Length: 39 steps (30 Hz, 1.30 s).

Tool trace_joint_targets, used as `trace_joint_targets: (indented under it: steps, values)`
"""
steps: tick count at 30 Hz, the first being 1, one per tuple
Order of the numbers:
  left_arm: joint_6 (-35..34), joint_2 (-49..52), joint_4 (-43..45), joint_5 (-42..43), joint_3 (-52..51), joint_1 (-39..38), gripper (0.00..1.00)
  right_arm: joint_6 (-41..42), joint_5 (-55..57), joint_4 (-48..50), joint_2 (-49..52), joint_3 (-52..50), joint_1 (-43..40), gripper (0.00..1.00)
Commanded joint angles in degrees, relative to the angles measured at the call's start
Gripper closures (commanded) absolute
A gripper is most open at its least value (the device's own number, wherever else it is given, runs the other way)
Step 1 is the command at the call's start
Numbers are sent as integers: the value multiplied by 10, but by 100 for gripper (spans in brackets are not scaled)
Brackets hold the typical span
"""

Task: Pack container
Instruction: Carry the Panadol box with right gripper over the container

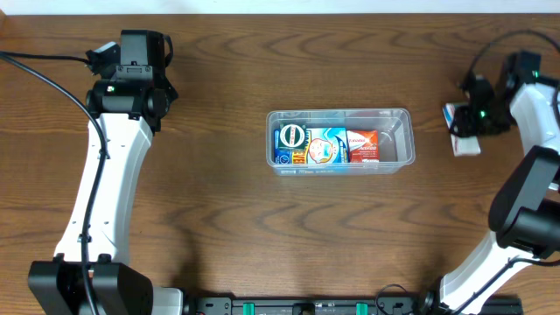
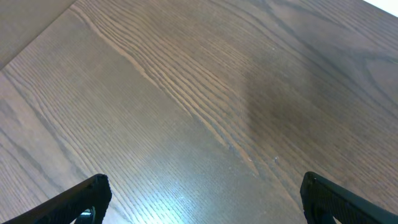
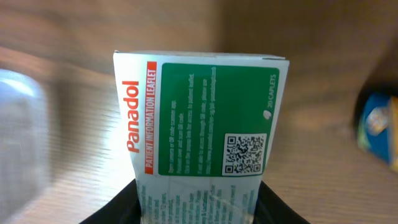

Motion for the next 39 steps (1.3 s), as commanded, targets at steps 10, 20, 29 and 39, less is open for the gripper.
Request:
trace_joint_targets:
  steps: [10,20,29,39]
  values:
    - [6,-3,-2,-9,4,2,2,-26,-6,-89,-109,183,185,60]
    - [6,-3,-2,-9,4,2,2,-132,-7,-115,-134,168,345,57]
    - [5,-3,-2,-9,4,2,2,-302,-6,-119,-134,81,432,45]
    - [6,-3,-2,-9,4,2,2,-346,10,-26,-134,-47,441,35]
